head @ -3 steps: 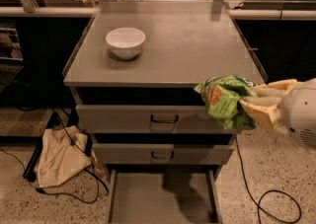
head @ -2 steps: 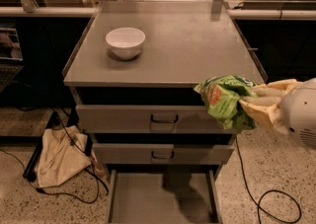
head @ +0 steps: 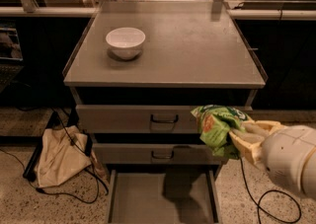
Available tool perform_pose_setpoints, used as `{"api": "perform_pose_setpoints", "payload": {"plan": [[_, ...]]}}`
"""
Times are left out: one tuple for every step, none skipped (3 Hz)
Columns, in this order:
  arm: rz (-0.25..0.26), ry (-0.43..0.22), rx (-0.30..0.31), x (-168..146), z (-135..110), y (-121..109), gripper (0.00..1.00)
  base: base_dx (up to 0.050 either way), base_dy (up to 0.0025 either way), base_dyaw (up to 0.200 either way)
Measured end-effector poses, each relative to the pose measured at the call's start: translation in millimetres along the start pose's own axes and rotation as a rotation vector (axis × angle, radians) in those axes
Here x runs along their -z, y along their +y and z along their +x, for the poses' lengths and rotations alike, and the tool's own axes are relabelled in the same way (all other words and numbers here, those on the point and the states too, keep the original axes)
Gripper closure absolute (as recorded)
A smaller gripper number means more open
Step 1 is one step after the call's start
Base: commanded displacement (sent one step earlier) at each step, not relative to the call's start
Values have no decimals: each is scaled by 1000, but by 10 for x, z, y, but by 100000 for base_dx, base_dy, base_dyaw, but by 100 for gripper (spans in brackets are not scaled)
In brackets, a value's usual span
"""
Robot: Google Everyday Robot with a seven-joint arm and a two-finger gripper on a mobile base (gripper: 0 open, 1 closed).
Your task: Place green rice chip bag into bottom drawer
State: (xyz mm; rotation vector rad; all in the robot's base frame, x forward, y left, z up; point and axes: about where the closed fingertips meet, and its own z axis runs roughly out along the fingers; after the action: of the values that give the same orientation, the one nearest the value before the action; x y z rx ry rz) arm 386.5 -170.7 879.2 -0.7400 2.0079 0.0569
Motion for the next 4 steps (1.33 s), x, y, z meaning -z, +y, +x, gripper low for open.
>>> {"api": "perform_pose_setpoints", "payload": {"plan": [[-8,25,-59,-143,359,144,100,0,0,0],[-25,44,-95,-273,651,275,100,0,0,0],[-51,76,-119,-410,930,408,100,0,0,0],[-60,69,-109,-393,905,429,100,0,0,0]]}}
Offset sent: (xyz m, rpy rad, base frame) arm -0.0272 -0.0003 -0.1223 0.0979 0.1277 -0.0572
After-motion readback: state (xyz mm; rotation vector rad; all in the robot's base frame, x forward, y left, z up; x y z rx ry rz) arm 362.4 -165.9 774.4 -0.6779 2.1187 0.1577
